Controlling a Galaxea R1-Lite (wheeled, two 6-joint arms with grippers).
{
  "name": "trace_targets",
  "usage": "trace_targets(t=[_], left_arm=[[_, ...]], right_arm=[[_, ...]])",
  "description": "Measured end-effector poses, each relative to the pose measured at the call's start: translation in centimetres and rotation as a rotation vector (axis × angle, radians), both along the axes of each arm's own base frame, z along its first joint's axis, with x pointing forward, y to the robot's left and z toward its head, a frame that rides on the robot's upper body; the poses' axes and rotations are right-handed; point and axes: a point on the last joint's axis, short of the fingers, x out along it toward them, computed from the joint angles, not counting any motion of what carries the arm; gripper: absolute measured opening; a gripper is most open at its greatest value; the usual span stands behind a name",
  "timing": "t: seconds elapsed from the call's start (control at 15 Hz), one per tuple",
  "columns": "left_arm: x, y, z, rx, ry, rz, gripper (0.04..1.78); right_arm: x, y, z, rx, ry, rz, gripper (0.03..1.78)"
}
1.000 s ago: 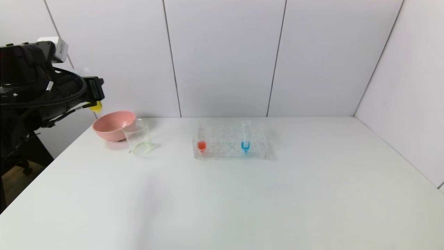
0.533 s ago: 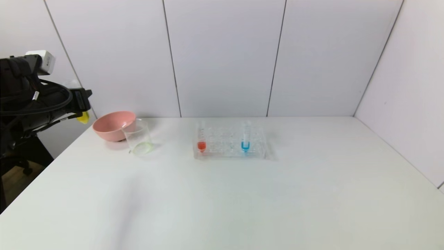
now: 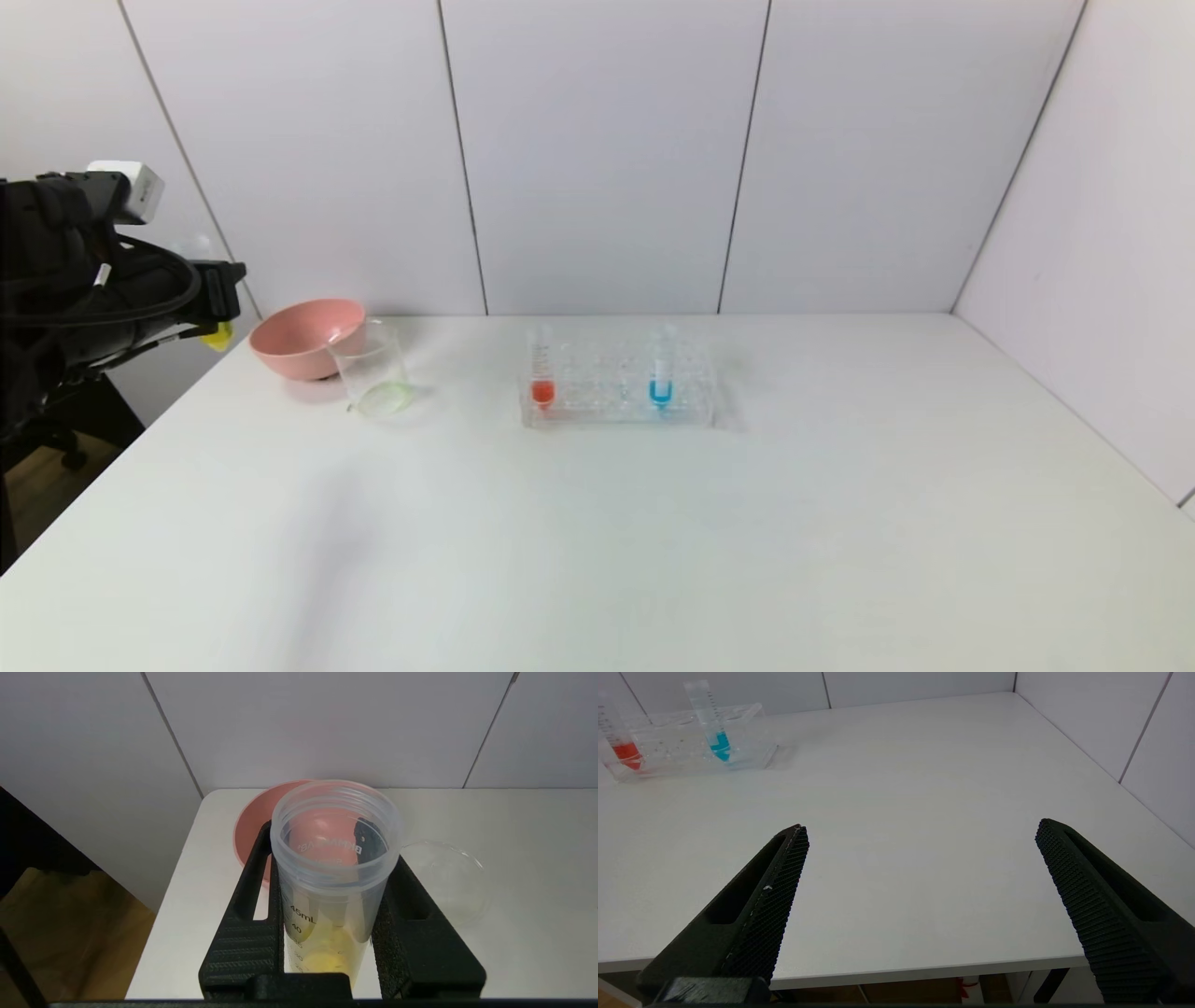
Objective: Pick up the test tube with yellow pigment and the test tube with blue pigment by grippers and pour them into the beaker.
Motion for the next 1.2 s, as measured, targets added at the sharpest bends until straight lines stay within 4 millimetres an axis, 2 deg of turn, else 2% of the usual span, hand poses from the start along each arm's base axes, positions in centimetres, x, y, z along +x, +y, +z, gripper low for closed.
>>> trace_targets(t=[0.2,0.4,0.6,0.8,1.2], left_arm=[[1.0,0.6,-0.1,0.042,-0.047,-0.039,0.53],[2.9,0.9,0.3,0.104,-0.08,-0.087,0.53],[4.3,1.0,-0.5,0.105,-0.065,-0.137,0.53],[5.0,1.1,-1.0,0.134,-0.041,-0.21,0.53],[5.8,1.9,0.1,0.263,0.005,-0.295,0.53]], right_arm=[[0.0,0.0,0.0,0.0,0.0,0.0,1.77],[0.0,0.0,0.0,0.0,0.0,0.0,1.77],[0.0,0.0,0.0,0.0,0.0,0.0,1.77],[0.0,0.0,0.0,0.0,0.0,0.0,1.77],[0.0,0.0,0.0,0.0,0.0,-0.001,1.77]])
